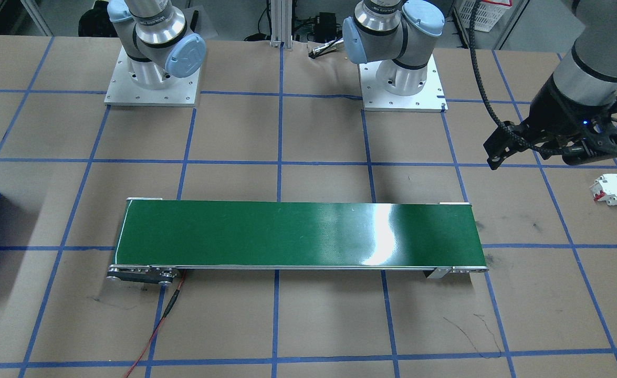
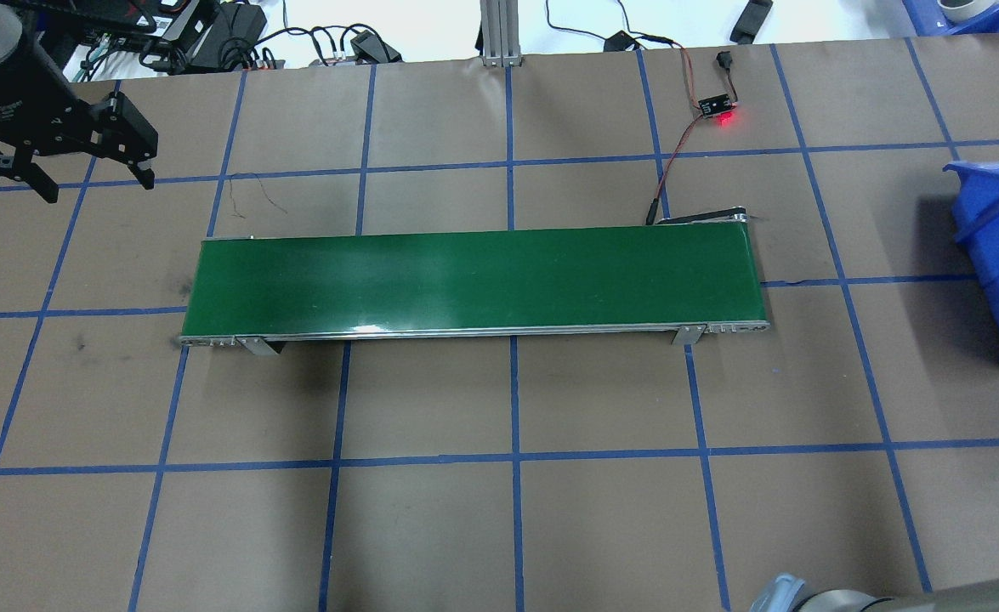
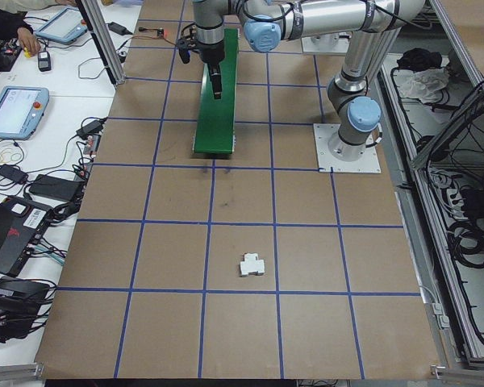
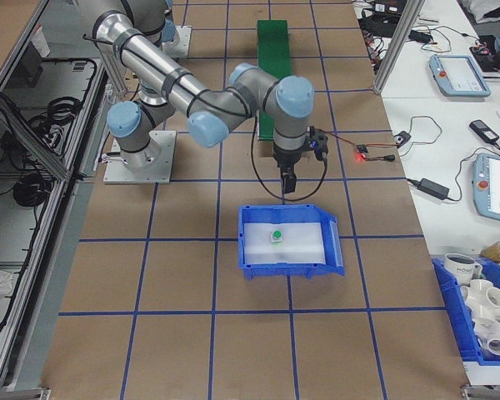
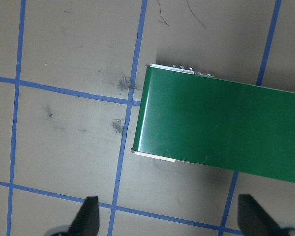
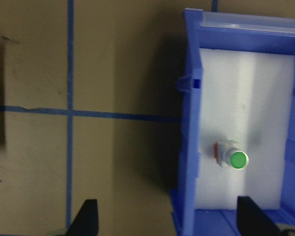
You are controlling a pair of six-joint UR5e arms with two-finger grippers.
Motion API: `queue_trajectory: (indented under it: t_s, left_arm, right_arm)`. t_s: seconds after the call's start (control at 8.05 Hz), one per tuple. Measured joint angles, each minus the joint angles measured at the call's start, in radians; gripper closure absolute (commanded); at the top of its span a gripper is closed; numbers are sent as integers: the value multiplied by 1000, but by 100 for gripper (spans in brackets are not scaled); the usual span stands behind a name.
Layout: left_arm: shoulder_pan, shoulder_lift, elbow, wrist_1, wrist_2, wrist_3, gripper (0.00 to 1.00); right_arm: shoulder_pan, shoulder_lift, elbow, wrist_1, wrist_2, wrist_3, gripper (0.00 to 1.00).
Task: Move button from left to right
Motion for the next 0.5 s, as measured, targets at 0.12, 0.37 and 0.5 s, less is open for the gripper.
queue_trajectory:
  t_s: [0.12, 0.37, 0.5]
  left_arm:
    - [0, -3, 3, 0, 1, -1, 0]
    - [0, -3, 2, 0, 2, -2, 0]
    - [0, 0, -1, 0, 2, -1, 0]
  right_arm:
    - [92, -46, -2, 41, 2, 120, 0]
    - [298, -97, -4, 73, 3, 352, 0]
    - [418, -109, -6, 70, 2, 478, 0]
